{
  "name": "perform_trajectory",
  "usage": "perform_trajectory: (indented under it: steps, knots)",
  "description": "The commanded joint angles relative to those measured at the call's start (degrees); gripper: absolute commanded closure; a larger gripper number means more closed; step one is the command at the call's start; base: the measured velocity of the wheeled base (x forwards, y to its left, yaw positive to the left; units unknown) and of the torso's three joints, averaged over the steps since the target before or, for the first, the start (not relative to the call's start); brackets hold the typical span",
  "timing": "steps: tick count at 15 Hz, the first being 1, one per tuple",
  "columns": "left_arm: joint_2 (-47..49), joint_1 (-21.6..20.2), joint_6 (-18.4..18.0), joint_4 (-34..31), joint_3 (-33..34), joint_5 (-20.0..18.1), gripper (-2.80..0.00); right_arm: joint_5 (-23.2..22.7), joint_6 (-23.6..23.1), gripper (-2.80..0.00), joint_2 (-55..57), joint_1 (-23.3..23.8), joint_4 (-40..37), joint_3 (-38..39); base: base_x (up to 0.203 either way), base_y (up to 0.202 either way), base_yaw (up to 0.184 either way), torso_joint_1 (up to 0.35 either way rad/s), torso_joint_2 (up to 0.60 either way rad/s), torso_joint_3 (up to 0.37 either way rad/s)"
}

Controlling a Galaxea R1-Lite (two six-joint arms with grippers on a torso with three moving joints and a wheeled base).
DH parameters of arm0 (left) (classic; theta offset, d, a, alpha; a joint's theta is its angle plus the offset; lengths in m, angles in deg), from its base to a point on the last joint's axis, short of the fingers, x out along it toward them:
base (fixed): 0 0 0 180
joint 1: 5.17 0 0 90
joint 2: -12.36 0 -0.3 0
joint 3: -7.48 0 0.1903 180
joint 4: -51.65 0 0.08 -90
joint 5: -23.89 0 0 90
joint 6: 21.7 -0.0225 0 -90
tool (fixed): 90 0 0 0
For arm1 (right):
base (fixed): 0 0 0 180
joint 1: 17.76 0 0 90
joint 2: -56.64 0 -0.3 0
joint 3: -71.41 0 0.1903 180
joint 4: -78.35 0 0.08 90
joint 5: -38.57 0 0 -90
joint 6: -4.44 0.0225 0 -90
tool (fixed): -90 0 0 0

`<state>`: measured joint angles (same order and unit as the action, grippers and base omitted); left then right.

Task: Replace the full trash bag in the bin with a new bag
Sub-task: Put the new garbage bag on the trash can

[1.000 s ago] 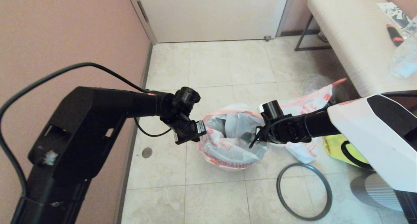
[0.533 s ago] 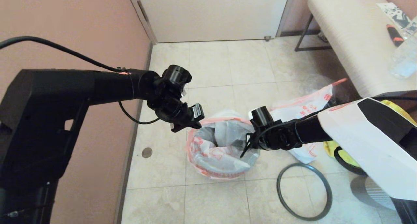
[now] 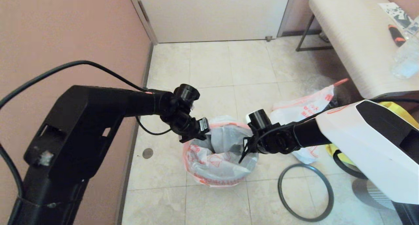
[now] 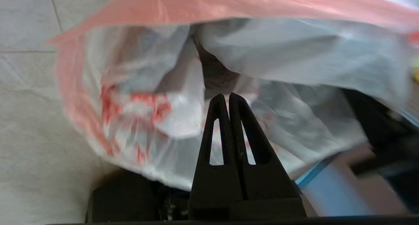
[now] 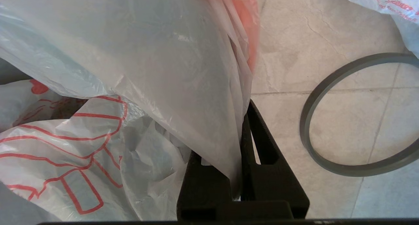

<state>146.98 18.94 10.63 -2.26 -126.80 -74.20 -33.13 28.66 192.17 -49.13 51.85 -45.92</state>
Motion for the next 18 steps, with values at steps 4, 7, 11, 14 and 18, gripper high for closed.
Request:
perform_trajectory:
  steps: [4, 7, 11, 14, 18]
  knots:
    - [4.3, -2.04, 5.24, 9.43, 0.16, 1.29, 0.0, -2.15, -0.05, 0.0, -0.1, -0.1, 0.23, 1.9, 0.0, 0.0, 0.0, 0.0, 0.0, 0.0]
    - [3.54, -2.4, 6.72, 10.14, 0.17, 1.15, 0.0, -2.74, -1.04, 0.0, 0.17, -0.45, 0.23, 2.11, 0.0, 0.0, 0.0, 0.0, 0.0, 0.0]
    - [2.39, -2.58, 9.4, 11.59, 0.4, 0.55, 0.0, -2.74, -1.91, 0.0, 0.08, -0.89, 0.23, 2.66, 0.0, 0.0, 0.0, 0.0, 0.0, 0.0]
    - [1.52, -2.93, 10.7, 11.69, 0.61, -2.28, 0.0, -2.74, -1.99, 0.0, 0.08, -1.15, 0.32, 3.37, 0.0, 0.0, 0.0, 0.0, 0.0, 0.0]
    - [2.0, -3.61, 11.34, 12.87, 0.45, -2.36, 0.0, -3.62, -2.07, 0.0, 0.08, -1.42, 0.41, 3.96, 0.0, 0.0, 0.0, 0.0, 0.0, 0.0]
